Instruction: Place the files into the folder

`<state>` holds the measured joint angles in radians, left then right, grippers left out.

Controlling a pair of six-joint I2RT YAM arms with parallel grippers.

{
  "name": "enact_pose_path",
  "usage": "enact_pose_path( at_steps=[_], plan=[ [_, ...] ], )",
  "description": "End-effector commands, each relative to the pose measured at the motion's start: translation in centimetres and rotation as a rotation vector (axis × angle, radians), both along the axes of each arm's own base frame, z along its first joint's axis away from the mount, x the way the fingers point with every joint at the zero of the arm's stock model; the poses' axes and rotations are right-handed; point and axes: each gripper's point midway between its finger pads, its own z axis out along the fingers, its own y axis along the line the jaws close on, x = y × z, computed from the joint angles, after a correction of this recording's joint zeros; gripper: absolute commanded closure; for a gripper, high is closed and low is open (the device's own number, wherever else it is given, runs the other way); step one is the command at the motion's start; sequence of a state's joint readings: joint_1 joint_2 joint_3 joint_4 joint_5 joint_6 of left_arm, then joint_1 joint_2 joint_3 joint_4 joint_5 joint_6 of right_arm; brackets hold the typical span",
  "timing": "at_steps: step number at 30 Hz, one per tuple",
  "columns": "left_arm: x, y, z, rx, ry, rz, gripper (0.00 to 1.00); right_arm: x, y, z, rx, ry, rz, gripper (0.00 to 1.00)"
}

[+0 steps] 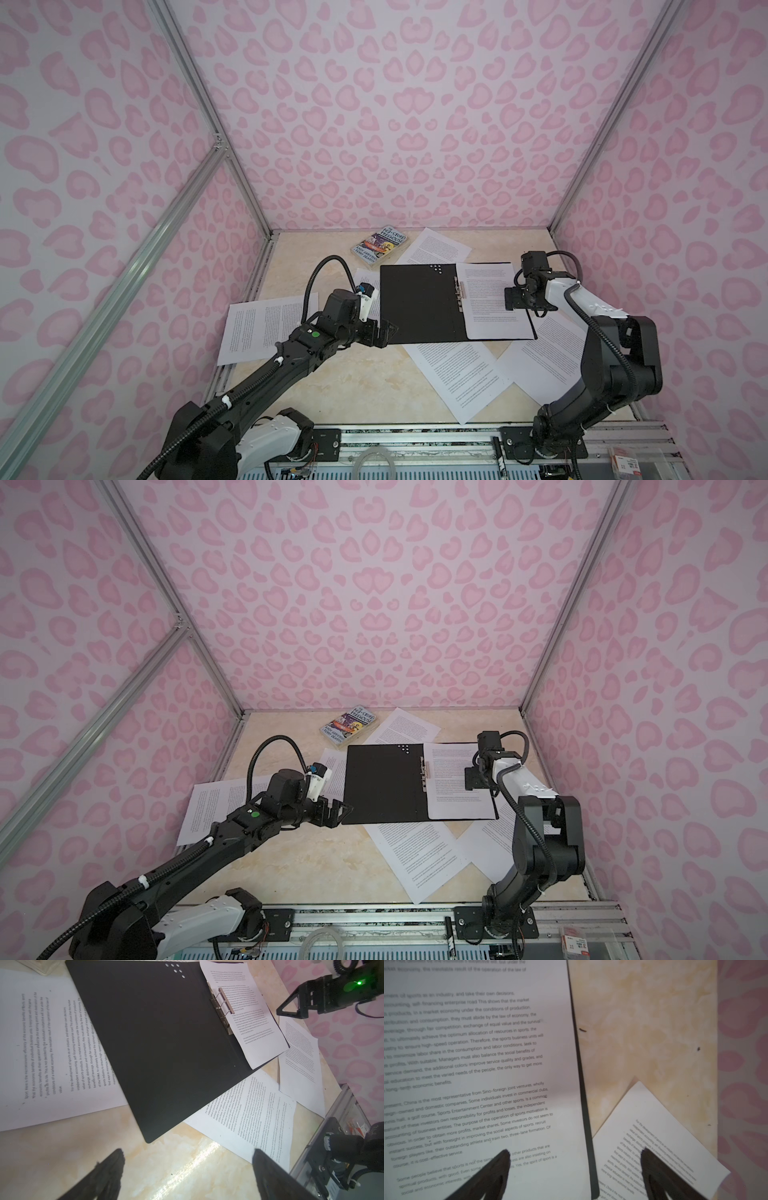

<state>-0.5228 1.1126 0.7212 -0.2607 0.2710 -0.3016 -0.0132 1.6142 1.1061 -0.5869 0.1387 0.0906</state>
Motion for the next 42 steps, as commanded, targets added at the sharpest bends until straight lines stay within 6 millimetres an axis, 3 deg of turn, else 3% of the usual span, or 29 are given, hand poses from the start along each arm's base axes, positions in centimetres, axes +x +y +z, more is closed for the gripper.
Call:
enact_pose_path(
  at_steps=[1, 3, 5, 11, 13, 18, 22, 25, 30, 38, 42],
  plan=[
    [1.2, 1.8, 1.4, 0.008, 0.008, 0.146, 0.03, 1.9, -0.4, 3.7, 0.048, -0.17, -0.125, 0.02],
    [1.6, 3.2, 1.8, -0.008, 0.052, 0.234, 0.03, 2.3, -0.5, 4.3, 0.173, -0.216, -0.223, 0.02],
    [1.9, 5.4, 1.9, -0.035, 0.108, 0.35, 0.03, 2.5, 0.5, 3.7, 0.344, -0.145, -0.214, 0.02],
    [0.7, 12.6, 1.2, -0.153, 0.233, 0.669, 0.03, 2.9, 2.1, 4.6, 0.44, -0.26, -0.219, 0.02],
    [-0.2, 15.6, -0.1, -0.069, 0.276, 0.807, 0.03, 3.0, 3.8, 3.9, 0.513, -0.231, -0.195, 0.02],
    [0.3, 19.3, -3.3, -0.021, 0.383, 0.916, 0.03, 2.4, 9.5, 2.7, 0.564, -0.147, -0.064, 0.05],
    [2.7, 21.7, -4.7, 0.001, 0.37, 0.955, 0.0, 1.4, 13.5, 2.9, 0.649, -0.146, 0.023, 0.06],
    [4.3, 23.0, -5.9, 0.031, 0.391, 0.959, 0.0, 0.0, 15.5, 3.0, 0.695, -0.126, 0.068, 0.05],
    [5.8, 25.1, -8.2, 0.052, 0.452, 0.98, 0.02, -2.5, 18.6, 4.7, 0.711, -0.162, 0.185, 0.03],
    [7.6, 28.3, -10.1, 0.041, 0.49, 1.021, 0.03, -4.8, 20.1, 6.5, 0.732, -0.251, 0.25, 0.03],
    [7.5, 28.4, -11.3, 0.023, 0.544, 1.02, 0.03, -5.0, 20.9, 6.7, 0.797, -0.261, 0.257, 0.03]
  ],
)
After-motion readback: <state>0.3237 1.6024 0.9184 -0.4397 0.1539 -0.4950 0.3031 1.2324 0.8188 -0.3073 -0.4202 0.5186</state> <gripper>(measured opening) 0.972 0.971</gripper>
